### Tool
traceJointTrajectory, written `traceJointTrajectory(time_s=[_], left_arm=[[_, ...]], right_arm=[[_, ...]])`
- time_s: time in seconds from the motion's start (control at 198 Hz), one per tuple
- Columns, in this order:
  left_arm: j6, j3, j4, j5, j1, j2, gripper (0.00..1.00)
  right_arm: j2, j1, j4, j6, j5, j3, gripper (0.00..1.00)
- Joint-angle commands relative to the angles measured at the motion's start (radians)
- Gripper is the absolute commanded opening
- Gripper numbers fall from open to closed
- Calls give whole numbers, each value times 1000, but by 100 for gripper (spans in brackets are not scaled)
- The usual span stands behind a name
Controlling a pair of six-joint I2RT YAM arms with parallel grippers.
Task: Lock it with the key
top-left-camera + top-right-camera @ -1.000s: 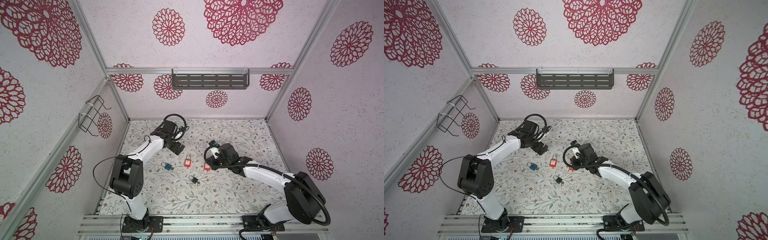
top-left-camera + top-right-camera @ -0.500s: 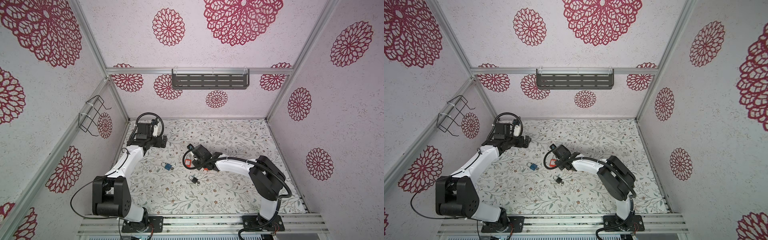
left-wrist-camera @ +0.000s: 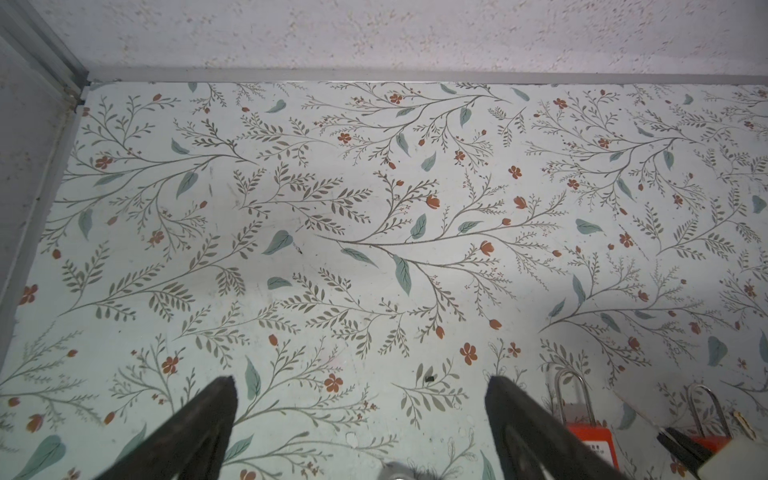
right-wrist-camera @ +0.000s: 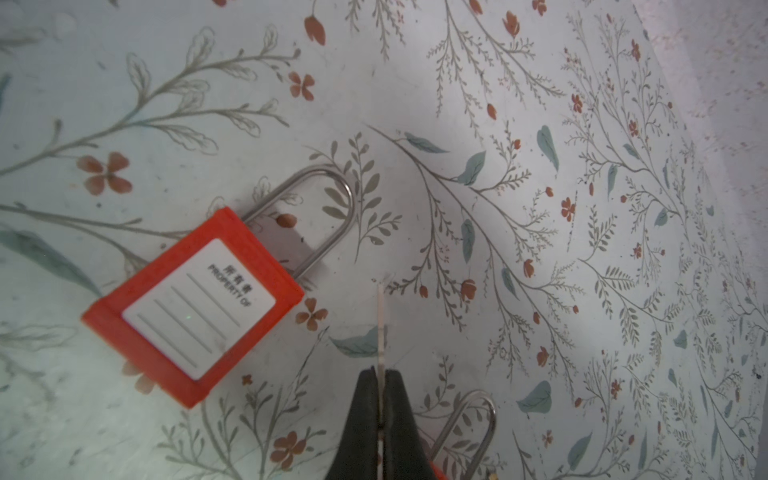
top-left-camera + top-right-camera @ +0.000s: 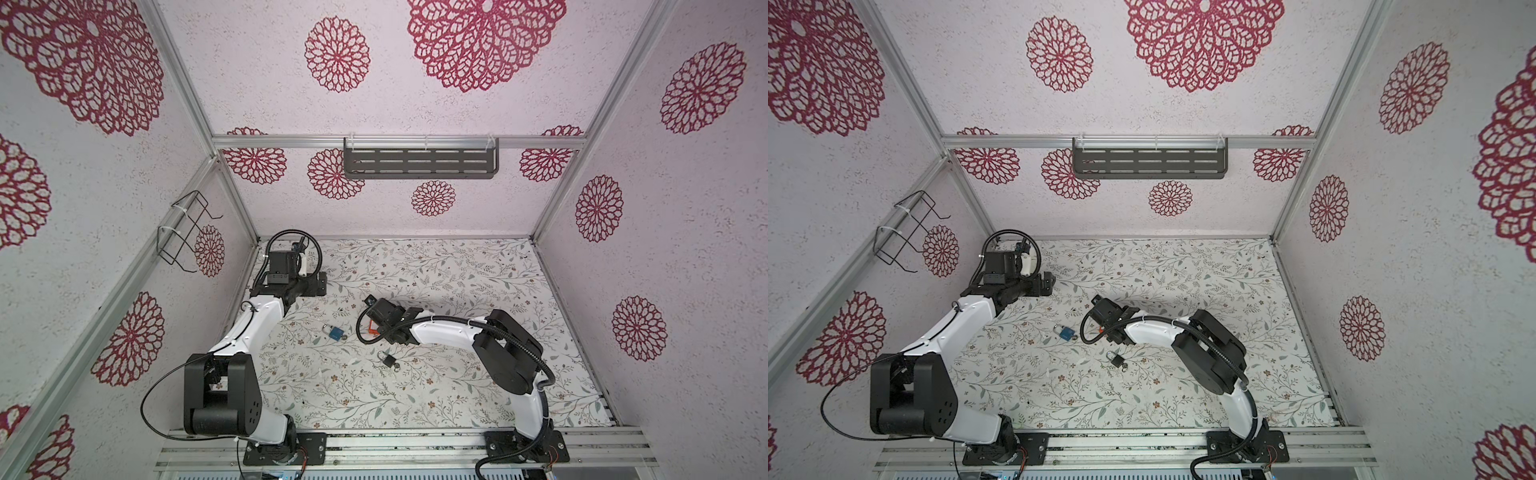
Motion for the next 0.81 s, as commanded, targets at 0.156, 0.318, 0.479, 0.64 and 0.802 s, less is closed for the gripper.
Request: traceJointTrajectory(time_s=[0.156, 0.318, 0.479, 0.64, 0.802], left_arm=[[-41, 40, -10, -31, -2, 27, 97], [-38, 27, -4, -38, -3, 18, 97], [-32, 10, 12, -44, -7, 9, 97], [-32, 17, 6, -29, -13, 13, 97], [-31, 22, 2, -1, -21, 14, 97]], right_arm=[[10, 33, -79, 24, 56, 49, 1], [8, 38, -84, 18, 46, 57, 17], [-11, 42, -101, 18, 25, 80, 25], [-47, 43, -140, 21, -16, 108, 31], [-135, 35, -174, 11, -139, 103, 34]])
